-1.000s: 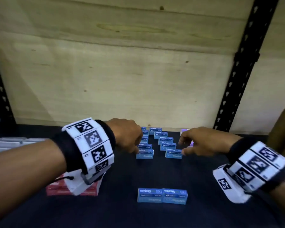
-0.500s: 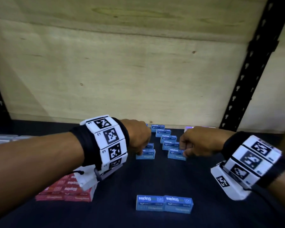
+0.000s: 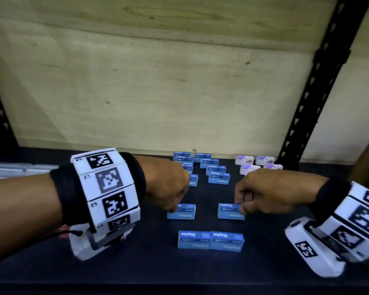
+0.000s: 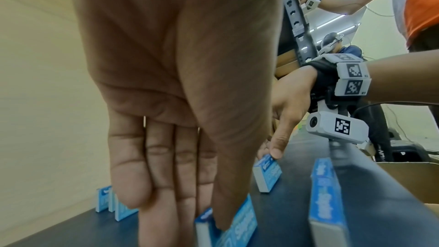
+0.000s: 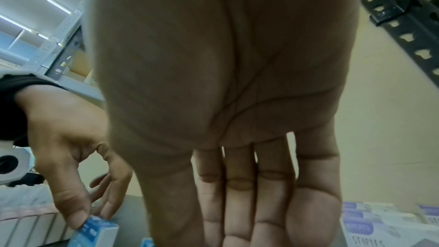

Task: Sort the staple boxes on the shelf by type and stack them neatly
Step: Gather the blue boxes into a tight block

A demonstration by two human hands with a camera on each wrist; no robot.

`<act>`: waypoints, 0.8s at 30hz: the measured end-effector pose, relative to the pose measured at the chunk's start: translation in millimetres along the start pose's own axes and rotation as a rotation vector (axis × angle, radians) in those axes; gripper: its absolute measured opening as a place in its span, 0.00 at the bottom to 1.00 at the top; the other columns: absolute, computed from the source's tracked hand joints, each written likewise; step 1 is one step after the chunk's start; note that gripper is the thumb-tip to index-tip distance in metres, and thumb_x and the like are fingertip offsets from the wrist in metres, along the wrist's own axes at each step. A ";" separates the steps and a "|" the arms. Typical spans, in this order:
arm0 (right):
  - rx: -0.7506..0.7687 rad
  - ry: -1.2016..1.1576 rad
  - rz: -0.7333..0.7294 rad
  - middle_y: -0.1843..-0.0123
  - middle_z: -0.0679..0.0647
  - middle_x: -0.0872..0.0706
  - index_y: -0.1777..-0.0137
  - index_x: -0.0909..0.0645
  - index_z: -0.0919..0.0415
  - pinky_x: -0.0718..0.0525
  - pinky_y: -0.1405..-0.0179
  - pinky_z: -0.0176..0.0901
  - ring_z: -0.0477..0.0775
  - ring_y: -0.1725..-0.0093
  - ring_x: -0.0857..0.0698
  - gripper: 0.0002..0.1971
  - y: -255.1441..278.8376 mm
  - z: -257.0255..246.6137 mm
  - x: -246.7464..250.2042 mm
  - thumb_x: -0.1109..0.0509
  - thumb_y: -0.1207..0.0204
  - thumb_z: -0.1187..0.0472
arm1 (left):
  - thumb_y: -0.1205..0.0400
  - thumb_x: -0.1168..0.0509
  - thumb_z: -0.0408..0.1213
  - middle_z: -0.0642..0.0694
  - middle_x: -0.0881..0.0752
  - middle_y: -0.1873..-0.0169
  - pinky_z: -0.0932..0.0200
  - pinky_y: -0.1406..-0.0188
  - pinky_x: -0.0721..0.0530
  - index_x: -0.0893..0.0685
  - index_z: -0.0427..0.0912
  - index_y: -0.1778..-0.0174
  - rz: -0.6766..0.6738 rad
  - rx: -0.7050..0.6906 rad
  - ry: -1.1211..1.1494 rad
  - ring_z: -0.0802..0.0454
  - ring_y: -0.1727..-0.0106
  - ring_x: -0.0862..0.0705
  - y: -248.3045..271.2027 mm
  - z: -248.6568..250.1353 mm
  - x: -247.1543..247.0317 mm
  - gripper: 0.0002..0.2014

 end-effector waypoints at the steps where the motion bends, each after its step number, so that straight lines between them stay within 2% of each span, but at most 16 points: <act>1: 0.006 -0.006 -0.006 0.57 0.41 0.11 0.52 0.17 0.45 0.20 0.58 0.31 0.37 0.61 0.17 0.04 3.7 -1.7 -1.5 0.28 0.21 0.48 | 0.19 0.30 0.45 0.56 0.16 0.63 0.58 0.58 0.17 0.12 0.47 0.50 -0.003 0.002 0.008 0.54 0.59 0.17 4.4 1.1 -0.5 0.07; 7: 0.004 -0.019 -0.016 0.58 0.41 0.10 0.53 0.18 0.45 0.26 0.64 0.27 0.34 0.67 0.19 0.03 20.2 -9.4 -10.0 0.29 0.21 0.48 | 0.19 0.30 0.46 0.53 0.10 0.58 0.56 0.51 0.13 0.12 0.47 0.49 -0.023 0.007 0.039 0.53 0.54 0.13 21.4 4.0 -6.3 0.08; 13: -0.003 -0.043 -0.041 0.56 0.42 0.10 0.51 0.17 0.45 0.23 0.61 0.30 0.36 0.65 0.18 0.04 31.2 -14.4 -15.3 0.29 0.20 0.48 | 0.19 0.30 0.47 0.58 0.16 0.63 0.58 0.54 0.16 0.13 0.50 0.49 -0.021 0.000 0.067 0.56 0.58 0.17 31.2 9.7 -10.8 0.07; 18: 0.000 -0.030 -0.046 0.58 0.40 0.11 0.53 0.19 0.43 0.24 0.61 0.30 0.36 0.65 0.18 0.04 35.5 -16.7 -18.5 0.29 0.20 0.47 | 0.20 0.29 0.47 0.56 0.12 0.57 0.57 0.51 0.14 0.14 0.52 0.52 -0.025 0.000 0.108 0.56 0.56 0.14 35.0 9.2 -13.3 0.05; 22: -0.006 -0.048 -0.055 0.56 0.40 0.10 0.50 0.18 0.44 0.24 0.62 0.29 0.36 0.65 0.18 0.04 37.7 -17.3 -19.7 0.29 0.20 0.46 | 0.20 0.29 0.46 0.58 0.13 0.59 0.56 0.49 0.13 0.13 0.51 0.52 -0.017 -0.002 0.126 0.56 0.55 0.14 38.6 9.0 -15.0 0.06; 24: -0.008 -0.061 -0.066 0.55 0.39 0.11 0.47 0.18 0.43 0.24 0.62 0.29 0.34 0.65 0.18 0.06 39.4 -19.2 -20.2 0.28 0.21 0.46 | 0.20 0.28 0.46 0.60 0.14 0.58 0.61 0.55 0.16 0.14 0.52 0.48 -0.023 -0.014 0.138 0.59 0.58 0.16 41.2 9.5 -15.0 0.07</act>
Point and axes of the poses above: each hand's wrist, its own y-axis away from the middle knuckle, its own x-axis out of the back of the hand, z = x × y, the point moved 6 cm from there along -y, towards the middle knuckle
